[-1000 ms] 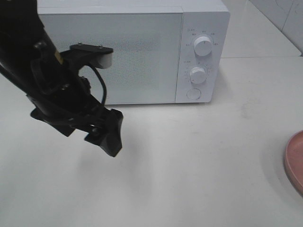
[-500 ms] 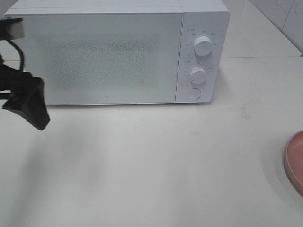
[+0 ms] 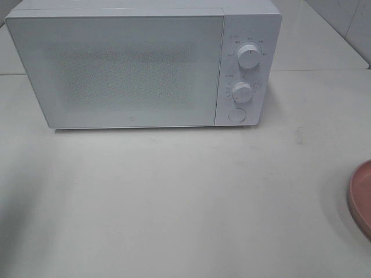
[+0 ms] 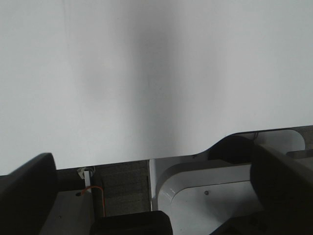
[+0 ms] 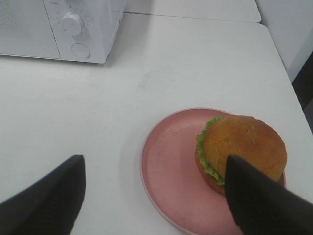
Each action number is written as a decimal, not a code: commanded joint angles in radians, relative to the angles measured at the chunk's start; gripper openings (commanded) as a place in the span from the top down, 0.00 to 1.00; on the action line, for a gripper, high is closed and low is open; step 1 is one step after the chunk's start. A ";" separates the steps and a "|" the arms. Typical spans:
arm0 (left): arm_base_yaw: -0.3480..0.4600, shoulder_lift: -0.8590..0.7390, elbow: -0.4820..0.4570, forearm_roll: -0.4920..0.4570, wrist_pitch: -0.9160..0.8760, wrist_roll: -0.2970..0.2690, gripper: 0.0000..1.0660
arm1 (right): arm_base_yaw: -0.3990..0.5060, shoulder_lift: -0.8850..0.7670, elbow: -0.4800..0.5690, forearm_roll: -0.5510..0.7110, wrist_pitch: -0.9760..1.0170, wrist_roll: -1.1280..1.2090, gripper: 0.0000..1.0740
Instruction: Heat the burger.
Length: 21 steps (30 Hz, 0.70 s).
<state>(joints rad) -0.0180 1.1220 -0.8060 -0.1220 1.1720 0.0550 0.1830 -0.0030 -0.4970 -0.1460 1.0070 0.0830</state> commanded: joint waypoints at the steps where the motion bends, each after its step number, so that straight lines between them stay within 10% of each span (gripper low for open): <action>1: 0.008 -0.118 0.056 0.015 0.011 -0.007 0.06 | -0.005 -0.030 0.001 0.001 -0.012 -0.007 0.29; 21: 0.008 -0.795 0.288 0.050 -0.103 -0.009 0.06 | -0.005 -0.030 0.001 0.001 -0.012 -0.007 0.29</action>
<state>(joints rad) -0.0140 0.3760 -0.5250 -0.0710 1.0750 0.0530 0.1830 -0.0030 -0.4970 -0.1460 1.0070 0.0830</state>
